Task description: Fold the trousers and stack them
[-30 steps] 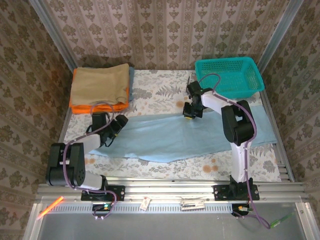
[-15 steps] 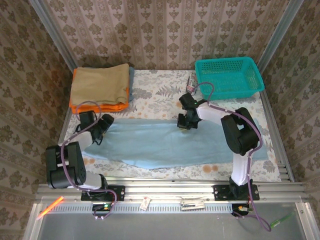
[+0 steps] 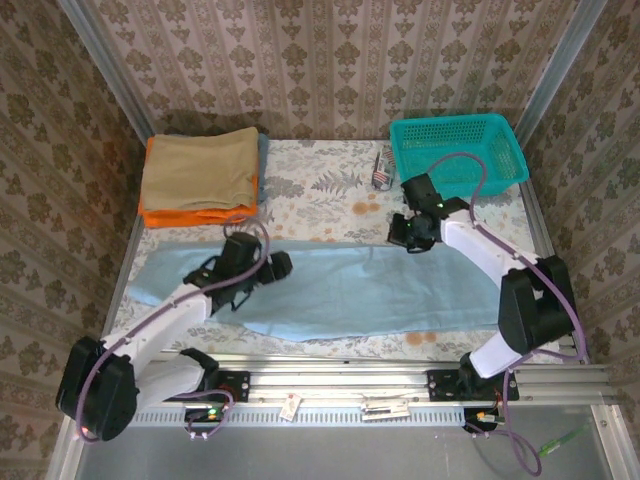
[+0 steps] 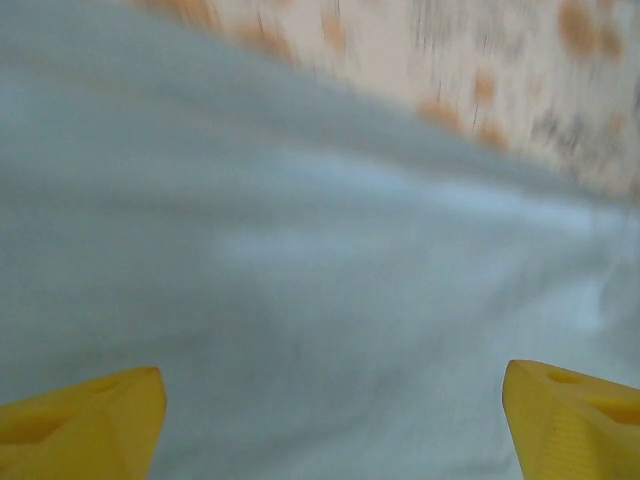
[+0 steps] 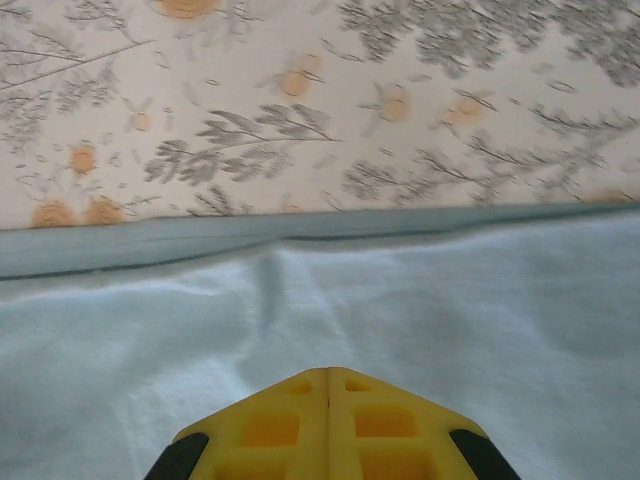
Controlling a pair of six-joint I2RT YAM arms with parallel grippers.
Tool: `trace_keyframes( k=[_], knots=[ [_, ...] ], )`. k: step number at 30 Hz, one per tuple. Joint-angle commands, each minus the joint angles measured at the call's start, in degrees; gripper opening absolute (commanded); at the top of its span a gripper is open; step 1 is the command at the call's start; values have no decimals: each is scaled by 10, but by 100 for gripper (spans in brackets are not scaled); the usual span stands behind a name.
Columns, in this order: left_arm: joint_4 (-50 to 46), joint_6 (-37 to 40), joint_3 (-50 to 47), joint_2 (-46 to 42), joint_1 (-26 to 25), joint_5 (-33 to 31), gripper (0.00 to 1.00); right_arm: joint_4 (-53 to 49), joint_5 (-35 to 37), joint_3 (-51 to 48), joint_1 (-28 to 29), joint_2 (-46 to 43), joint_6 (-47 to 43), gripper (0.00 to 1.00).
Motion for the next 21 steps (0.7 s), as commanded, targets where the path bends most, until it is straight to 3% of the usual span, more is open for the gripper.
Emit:
trace_keyframes(
  k=[1,4,7,11,14,21],
  knots=[
    [-32,-91,-61,-17,-37,-43,88,-16,4,-43,2,-11,-13,5],
    [-24,-113,-107,-26,-28,-57,88,-11,-4,-61,-10,-20,-14,5],
    [-7,-86,-122,-16,29,-42,89,-8,-13,-69,-26,-28,-17,5],
    [59,-39,-138,11,172,28,88,-19,-16,-65,-31,-48,-21,6],
    [73,-4,-122,33,248,49,88,-25,-13,-64,-30,-78,-22,7],
    [80,43,-58,116,300,70,87,-76,5,-40,-31,-115,-42,10]
  ],
)
